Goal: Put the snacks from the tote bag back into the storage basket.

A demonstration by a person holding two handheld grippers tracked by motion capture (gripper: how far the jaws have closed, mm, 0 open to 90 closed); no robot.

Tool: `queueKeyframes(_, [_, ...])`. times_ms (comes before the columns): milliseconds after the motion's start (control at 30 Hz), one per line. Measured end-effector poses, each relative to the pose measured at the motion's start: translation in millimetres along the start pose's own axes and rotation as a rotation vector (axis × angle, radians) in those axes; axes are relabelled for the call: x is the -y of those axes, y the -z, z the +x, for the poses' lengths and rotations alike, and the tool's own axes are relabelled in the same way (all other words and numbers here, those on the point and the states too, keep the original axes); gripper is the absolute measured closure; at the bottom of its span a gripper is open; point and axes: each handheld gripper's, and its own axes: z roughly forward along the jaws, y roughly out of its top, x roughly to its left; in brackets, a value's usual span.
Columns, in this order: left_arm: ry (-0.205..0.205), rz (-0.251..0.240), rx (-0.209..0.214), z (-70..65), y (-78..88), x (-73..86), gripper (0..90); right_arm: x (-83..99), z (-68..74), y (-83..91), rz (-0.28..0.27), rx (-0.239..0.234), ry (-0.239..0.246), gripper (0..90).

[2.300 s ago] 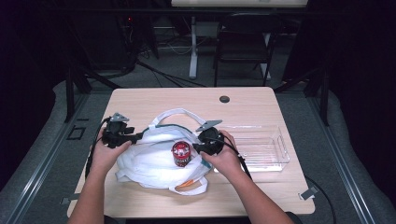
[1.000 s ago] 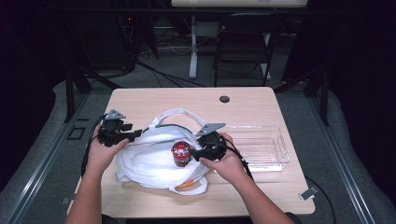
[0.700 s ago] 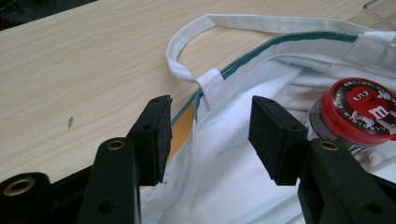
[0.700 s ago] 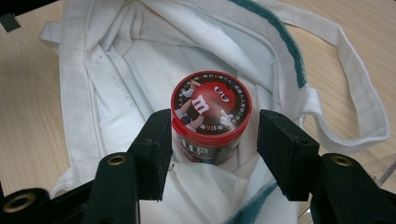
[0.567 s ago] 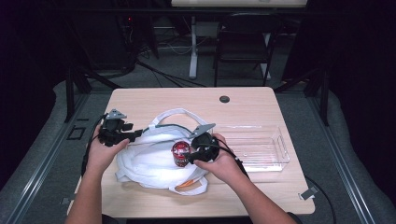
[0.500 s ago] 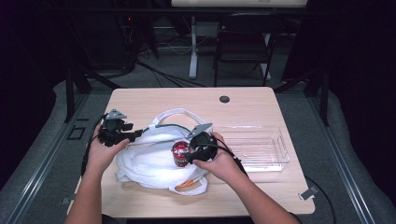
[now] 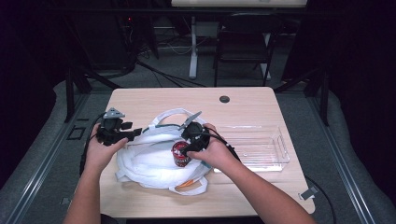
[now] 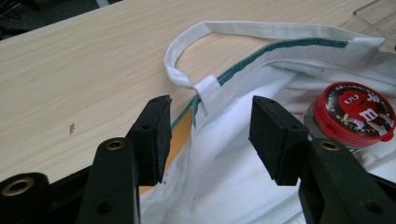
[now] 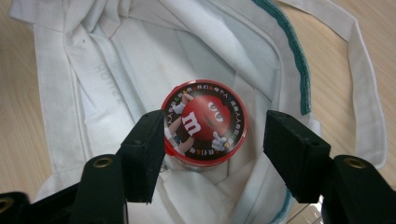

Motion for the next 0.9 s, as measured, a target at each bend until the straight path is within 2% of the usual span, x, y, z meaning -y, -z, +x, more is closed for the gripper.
queueKeyframes(133, [0.006, 0.02, 0.007, 2.4, -3.5, 2.2, 48.7, -7.7, -0.5, -3.6, 0.013, -0.003, -0.013, 36.8])
queueKeyframes(467, [0.01, 0.009, 0.008, 5.4, 0.6, 0.7, 48.3, -21.1, 5.2, -22.7, 0.118, -0.007, 0.01, 34.3])
queueKeyframes(700, [0.014, 0.003, 0.008, 4.9, 0.8, 1.4, 48.1, -26.7, 3.6, -31.6, 0.177, -0.012, -0.012, 32.9])
queueKeyframes(900, [0.014, 0.001, 0.004, 3.6, 0.4, -0.6, 47.2, -28.1, 2.9, -39.2, 0.206, -0.001, -0.003, 31.0])
